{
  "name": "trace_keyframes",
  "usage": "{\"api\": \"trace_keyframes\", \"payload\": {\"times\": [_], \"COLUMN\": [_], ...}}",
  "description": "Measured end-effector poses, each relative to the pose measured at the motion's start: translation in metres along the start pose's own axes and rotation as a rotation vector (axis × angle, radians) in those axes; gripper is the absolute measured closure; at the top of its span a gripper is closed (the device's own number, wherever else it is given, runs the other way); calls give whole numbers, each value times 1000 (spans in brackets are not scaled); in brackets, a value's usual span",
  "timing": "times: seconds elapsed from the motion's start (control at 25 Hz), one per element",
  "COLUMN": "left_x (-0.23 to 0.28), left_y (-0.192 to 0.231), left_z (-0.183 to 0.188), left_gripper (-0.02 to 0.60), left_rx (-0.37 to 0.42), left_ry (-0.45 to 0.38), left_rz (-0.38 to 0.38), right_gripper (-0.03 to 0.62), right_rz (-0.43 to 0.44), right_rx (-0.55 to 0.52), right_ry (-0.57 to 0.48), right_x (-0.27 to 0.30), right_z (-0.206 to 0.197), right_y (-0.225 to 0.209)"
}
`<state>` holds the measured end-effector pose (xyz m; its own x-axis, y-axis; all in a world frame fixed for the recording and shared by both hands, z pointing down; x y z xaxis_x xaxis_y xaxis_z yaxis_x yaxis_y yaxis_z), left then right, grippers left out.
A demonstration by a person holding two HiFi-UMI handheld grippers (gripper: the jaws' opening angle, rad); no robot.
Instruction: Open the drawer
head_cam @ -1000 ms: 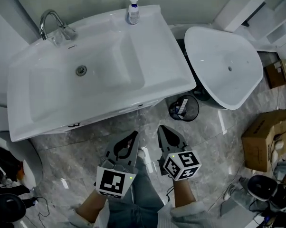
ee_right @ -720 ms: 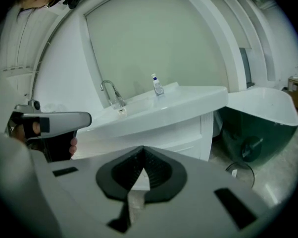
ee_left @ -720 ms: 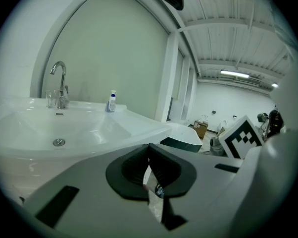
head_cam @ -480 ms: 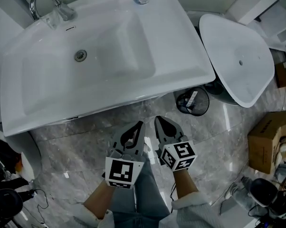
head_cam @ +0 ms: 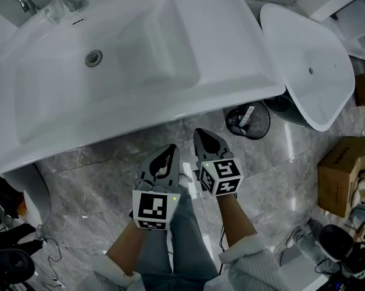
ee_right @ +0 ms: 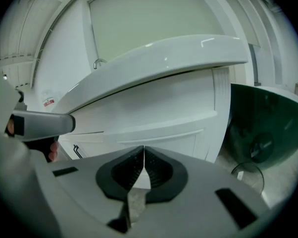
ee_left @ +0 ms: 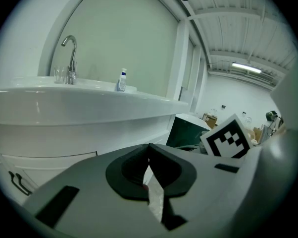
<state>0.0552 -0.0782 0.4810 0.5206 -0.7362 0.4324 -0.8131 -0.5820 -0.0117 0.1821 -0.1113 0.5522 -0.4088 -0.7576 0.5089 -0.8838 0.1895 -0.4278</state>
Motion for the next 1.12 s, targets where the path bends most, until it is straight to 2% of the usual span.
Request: {"api": "trace_keyframes", "payload": {"times": [0.28,0.52,0.84,1.12], "left_x": [15,22,27,23], "left_y": [3,4,10,15], "left_z": [-18,-32,-38,-40], "left_gripper": [565,565,565,565], "left_rx": [-14,-27,-42,-30], "left_ry": [18,48,57,62], "left_rz": [22,33,47,55], "right_gripper": [575,486,400,379], "right_rz": [-12,-14,-17,-50], "right_rx": [-23,-37,-71,-120], "right_ry": [32,84,145,201], "right_x": [26,49,79,104], "right_z": [-15,-24,-25,-31], "right_y": [-11,-22,-32,-39]}}
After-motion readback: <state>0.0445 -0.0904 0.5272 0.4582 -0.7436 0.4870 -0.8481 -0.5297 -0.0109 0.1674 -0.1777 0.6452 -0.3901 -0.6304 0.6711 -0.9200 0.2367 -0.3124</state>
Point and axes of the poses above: the fingertips, and each gripper's own axes: x forward along the fingers, y to its left, z out of its top, the point moved 6 cm from there along -x, backward along the fingers, and after that the axes turned 12 degrees about x, right-handed, at the moved point
